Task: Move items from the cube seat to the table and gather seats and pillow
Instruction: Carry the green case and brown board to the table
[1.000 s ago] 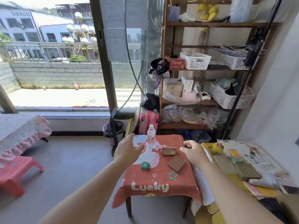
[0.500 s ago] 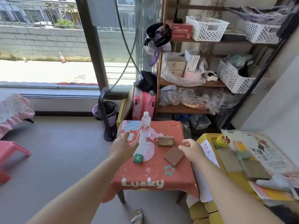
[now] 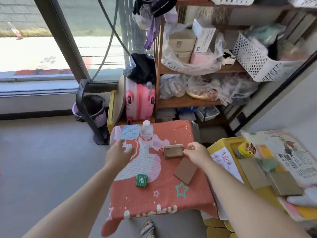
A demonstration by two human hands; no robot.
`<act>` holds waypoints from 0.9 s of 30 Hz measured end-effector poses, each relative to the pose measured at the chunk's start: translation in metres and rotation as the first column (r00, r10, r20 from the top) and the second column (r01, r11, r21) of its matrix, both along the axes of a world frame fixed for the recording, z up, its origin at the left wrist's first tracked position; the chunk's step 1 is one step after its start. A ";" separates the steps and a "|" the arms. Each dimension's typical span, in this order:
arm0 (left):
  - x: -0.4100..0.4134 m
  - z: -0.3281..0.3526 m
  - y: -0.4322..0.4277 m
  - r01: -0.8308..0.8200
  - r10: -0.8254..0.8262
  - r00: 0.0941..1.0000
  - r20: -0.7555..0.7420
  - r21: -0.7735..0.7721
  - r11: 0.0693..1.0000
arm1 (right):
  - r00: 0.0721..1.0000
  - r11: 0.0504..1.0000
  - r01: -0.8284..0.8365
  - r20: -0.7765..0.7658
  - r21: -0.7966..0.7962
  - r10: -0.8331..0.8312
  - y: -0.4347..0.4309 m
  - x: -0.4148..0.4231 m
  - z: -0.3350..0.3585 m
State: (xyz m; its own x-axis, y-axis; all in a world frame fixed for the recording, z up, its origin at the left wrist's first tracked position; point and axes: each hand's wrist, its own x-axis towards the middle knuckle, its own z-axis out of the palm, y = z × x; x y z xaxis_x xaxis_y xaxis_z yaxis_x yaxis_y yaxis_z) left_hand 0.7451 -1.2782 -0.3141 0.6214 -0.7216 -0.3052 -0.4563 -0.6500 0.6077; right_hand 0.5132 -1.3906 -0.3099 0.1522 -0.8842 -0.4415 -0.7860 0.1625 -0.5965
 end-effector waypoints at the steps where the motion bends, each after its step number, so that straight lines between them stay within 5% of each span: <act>1: 0.004 -0.008 -0.007 0.002 -0.002 1.000 -0.019 0.018 1.000 | 1.000 1.000 -0.001 -0.016 0.025 0.002 -0.006 0.003 -0.007; 17: 0.001 -0.105 -0.023 -0.006 0.039 0.992 -0.121 0.261 0.965 | 0.975 0.969 -0.028 -0.209 0.244 0.081 -0.034 0.007 -0.108; 27: -0.022 -0.163 -0.025 -0.070 0.135 0.979 -0.151 0.377 0.923 | 0.950 0.947 0.210 -0.278 0.244 -0.139 -0.034 -0.013 -0.168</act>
